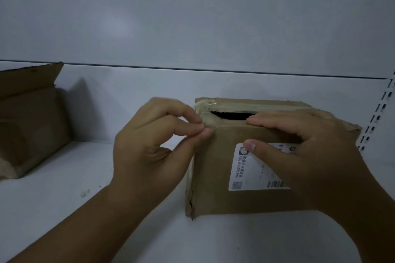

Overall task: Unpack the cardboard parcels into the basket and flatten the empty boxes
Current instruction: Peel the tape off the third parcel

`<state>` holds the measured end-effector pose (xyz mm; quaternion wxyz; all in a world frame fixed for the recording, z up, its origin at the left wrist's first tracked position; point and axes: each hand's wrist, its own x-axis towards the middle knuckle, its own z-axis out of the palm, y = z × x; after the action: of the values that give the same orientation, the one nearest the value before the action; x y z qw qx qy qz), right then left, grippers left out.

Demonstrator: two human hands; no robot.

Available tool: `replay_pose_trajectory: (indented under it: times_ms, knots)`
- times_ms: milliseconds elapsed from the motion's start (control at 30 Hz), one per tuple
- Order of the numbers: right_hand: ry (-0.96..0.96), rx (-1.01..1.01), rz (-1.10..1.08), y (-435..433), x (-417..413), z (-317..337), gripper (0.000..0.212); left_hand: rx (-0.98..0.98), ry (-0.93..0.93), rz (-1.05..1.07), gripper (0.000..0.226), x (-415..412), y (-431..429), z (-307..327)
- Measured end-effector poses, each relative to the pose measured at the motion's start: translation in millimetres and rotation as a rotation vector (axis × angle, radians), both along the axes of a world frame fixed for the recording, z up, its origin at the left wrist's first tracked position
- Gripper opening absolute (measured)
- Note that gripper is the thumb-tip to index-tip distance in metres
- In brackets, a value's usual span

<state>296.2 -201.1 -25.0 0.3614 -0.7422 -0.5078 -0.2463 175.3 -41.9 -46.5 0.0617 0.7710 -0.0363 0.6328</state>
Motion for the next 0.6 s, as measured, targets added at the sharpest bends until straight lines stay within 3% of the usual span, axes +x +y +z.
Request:
replay_pose_trajectory:
  times_ms: [67,200,267,333,433,500,600]
  knots:
    - [0.001,-0.004,0.037,-0.7,2.5,-0.5,0.039,-0.033,0.016,-0.061,0.006,-4.6,4.7,3.8]
    - [0.049,-0.036,0.140,-2.9,8.1,0.9,0.029,-0.324,-0.047,-0.239,0.007,-14.2,19.0,13.6]
    - [0.032,-0.024,0.180,-3.5,9.9,1.7,0.033,-0.450,-0.037,-0.404,0.007,-13.2,22.7,14.4]
    - [0.027,0.016,0.206,-3.2,9.6,1.4,0.047,-0.559,0.086,-0.583,0.017,-8.7,22.0,13.4]
    - [0.076,0.103,0.181,-1.6,11.0,0.9,0.056,-0.761,0.322,-0.799,0.057,-5.3,21.5,6.7]
    - [0.077,0.140,0.147,0.0,11.8,-1.2,0.047,-0.547,0.438,-0.646,0.069,4.9,16.8,11.4]
    - [-0.007,0.191,0.111,4.2,8.3,-2.8,0.021,-0.201,0.703,-0.225,0.031,21.2,8.1,11.2]
